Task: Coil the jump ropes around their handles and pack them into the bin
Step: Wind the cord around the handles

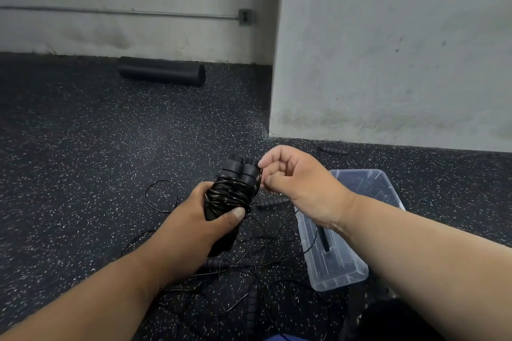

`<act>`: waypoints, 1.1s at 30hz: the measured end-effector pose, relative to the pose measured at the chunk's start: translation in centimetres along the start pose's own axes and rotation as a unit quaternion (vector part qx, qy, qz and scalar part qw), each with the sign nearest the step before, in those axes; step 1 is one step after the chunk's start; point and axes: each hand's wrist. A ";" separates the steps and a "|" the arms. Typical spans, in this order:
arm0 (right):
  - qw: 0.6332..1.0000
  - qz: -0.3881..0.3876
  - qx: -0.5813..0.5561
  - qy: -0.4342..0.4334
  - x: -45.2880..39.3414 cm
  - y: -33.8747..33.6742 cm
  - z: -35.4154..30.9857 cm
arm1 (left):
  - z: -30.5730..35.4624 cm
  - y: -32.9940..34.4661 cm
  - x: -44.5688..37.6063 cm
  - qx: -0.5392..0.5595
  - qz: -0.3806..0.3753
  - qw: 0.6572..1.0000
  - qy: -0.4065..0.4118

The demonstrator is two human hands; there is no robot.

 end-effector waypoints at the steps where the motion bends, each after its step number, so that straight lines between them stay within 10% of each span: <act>1: 1.000 0.006 0.000 -0.003 0.1 0.1 0.1 | 0.0 0.0 0.1 0.003 -0.002 1.000 -0.002; 20: 0.992 -0.073 -0.097 -0.019 -0.1 -1.4 -0.8 | 0.9 -1.8 0.6 0.204 -0.164 0.955 -0.141; 33: 0.987 -0.148 0.065 0.014 0.0 -2.6 -2.2 | -1.0 -1.1 0.0 0.280 -0.227 0.922 -0.145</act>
Point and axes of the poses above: each hand's wrist, its own x-axis away from the middle knuckle, its own y-axis out of the palm, z = x × y, and after that the axes turned 15 degrees about x, right-handed
